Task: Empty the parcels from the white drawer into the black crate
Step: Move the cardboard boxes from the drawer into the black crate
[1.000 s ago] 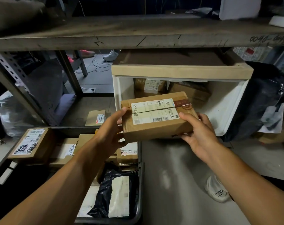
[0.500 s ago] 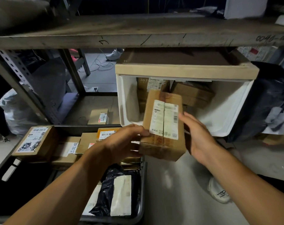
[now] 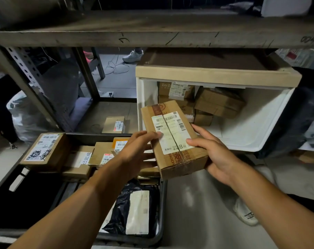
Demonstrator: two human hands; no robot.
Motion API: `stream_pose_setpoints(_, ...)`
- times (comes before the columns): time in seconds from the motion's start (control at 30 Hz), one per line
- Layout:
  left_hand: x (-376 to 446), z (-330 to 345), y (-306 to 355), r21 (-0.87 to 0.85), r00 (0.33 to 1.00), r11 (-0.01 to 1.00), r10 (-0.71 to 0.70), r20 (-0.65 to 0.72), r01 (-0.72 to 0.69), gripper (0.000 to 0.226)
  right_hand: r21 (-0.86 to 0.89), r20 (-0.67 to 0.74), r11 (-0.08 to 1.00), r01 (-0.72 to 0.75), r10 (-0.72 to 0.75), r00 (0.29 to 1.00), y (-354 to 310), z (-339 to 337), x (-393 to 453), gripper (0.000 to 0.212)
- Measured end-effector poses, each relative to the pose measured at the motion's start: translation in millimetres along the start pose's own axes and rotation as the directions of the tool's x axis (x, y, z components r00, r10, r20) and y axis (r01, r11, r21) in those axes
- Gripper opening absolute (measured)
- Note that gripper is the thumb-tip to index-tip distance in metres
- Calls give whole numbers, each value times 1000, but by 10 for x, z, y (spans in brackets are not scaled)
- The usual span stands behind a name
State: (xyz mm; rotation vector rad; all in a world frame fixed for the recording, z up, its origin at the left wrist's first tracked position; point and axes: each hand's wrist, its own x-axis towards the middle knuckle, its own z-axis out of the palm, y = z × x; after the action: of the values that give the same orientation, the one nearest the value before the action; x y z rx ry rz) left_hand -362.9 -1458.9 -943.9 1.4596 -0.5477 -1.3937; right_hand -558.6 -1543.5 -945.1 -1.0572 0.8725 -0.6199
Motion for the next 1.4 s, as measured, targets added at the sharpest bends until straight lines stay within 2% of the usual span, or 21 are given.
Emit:
stream_pose_setpoints(0.17,-87,-284,-101,-77,998,997,12,-58,-17,58,-68,29,992,-102,104,994,118,253,119,32)
stream_pose_setpoints(0.27,-180,-585,-152,-148,989,988,33,-142,-54,66,-126,28,975,-180,185,982,263,500,232,19)
stream_pose_setpoints(0.37,-277,-878,-213,-232,969,968,33,-245,-92,73,-96,26,970,-222,225,974,414,766,349,20)
stream_pose_setpoints(0.43,-341,-1076,-275,-267,953,958,26,-301,-110,74,-65,29,970,-236,238,971,514,976,446,29)
stream_pose_setpoints(0.57,-397,-1409,-410,-354,913,925,-18,-407,-140,51,5,-6,975,-223,223,975,713,1439,643,49)
stream_pose_setpoints(0.67,-358,-1662,-464,-459,900,878,-83,-428,-137,47,8,-5,980,-197,197,980,799,1753,758,37)
stream_pose_setpoints(0.77,-268,-1910,-510,-558,894,817,-131,-429,-148,50,-84,11,984,-160,161,987,871,2006,922,35)
stream_pose_setpoints(0.87,-153,-2099,-552,-548,861,818,-140,-489,-178,40,-278,66,956,-92,114,991,971,2241,1115,38)
stream_pose_setpoints(0.97,-18,-2225,-617,-529,841,831,-157,-517,-170,31,-454,106,891,-14,69,992,1076,2391,1291,24)
stream_pose_setpoints(1.03,76,-2288,-662,-513,835,843,-162,-525,-159,33,-474,94,881,3,47,994,1121,2438,1373,30)
stream_pose_setpoints(1.1,162,-2318,-692,-498,838,854,-158,-522,-149,37,-499,61,867,8,26,998,1157,2453,1424,46)
stream_pose_setpoints(1.2,307,-2344,-732,-487,834,866,-179,-522,-118,42,-573,57,818,42,-12,998,1191,2420,1460,61)
stream_pose_setpoints(1.27,405,-2365,-762,-515,836,851,-207,-508,-103,44,-664,82,741,96,-56,995,1216,2371,1503,60)
stream_pose_setpoints(1.33,490,-2390,-783,-558,836,824,-236,-495,-97,47,-790,122,589,170,-120,985,1292,2354,1571,58)
stream_pose_setpoints(1.4,559,-2399,-785,-579,830,809,-255,-496,-98,44,-896,190,385,223,-121,974,1377,2370,1622,60)
